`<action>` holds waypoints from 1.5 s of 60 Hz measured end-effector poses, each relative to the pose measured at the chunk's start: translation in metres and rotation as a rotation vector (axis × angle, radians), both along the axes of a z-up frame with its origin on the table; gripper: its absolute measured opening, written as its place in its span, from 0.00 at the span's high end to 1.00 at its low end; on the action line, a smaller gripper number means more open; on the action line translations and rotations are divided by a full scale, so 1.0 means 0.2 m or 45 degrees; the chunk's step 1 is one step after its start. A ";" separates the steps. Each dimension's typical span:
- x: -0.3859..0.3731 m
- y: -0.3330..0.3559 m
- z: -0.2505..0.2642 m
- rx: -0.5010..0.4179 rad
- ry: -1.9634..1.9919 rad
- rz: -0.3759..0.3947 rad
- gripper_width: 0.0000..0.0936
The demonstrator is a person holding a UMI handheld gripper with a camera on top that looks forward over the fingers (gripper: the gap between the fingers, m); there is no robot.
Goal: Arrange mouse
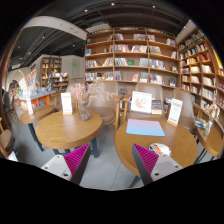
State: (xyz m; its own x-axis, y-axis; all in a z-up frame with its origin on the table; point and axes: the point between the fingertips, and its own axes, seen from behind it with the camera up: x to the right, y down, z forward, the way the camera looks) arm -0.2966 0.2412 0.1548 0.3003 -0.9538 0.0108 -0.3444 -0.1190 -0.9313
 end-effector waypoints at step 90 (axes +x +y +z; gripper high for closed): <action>0.93 -1.24 -0.77 -0.172 0.259 -0.464 0.09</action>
